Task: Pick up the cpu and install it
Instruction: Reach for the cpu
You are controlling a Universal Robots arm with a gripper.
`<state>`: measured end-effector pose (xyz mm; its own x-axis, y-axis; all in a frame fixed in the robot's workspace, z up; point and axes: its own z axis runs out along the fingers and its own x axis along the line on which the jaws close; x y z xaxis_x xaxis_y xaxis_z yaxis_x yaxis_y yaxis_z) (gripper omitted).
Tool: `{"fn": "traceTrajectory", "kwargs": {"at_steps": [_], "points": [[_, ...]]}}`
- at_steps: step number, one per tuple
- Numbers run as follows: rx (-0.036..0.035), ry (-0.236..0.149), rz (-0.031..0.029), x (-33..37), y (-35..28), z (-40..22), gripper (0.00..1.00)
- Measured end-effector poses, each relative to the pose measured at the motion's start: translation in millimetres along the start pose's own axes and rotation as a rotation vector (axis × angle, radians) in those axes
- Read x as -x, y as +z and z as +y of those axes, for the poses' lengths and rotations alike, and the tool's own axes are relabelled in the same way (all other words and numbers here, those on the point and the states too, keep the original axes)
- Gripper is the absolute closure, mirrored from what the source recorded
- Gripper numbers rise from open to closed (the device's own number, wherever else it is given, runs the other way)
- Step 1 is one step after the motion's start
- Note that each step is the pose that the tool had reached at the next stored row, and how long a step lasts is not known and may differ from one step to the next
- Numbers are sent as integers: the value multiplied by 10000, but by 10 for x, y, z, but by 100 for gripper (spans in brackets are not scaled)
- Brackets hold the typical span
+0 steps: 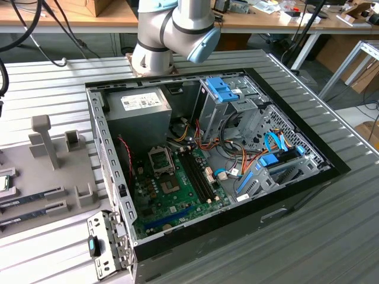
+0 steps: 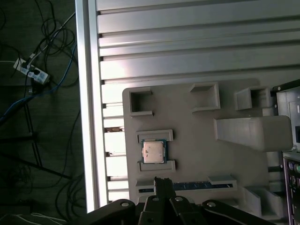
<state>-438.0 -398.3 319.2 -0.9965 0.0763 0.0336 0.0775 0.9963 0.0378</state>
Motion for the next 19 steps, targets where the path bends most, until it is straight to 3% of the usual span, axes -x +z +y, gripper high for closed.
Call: {"fn": "traceTrajectory", "kwargs": {"at_steps": [19], "points": [[0, 0, 0, 2, 54, -2, 89]]}}
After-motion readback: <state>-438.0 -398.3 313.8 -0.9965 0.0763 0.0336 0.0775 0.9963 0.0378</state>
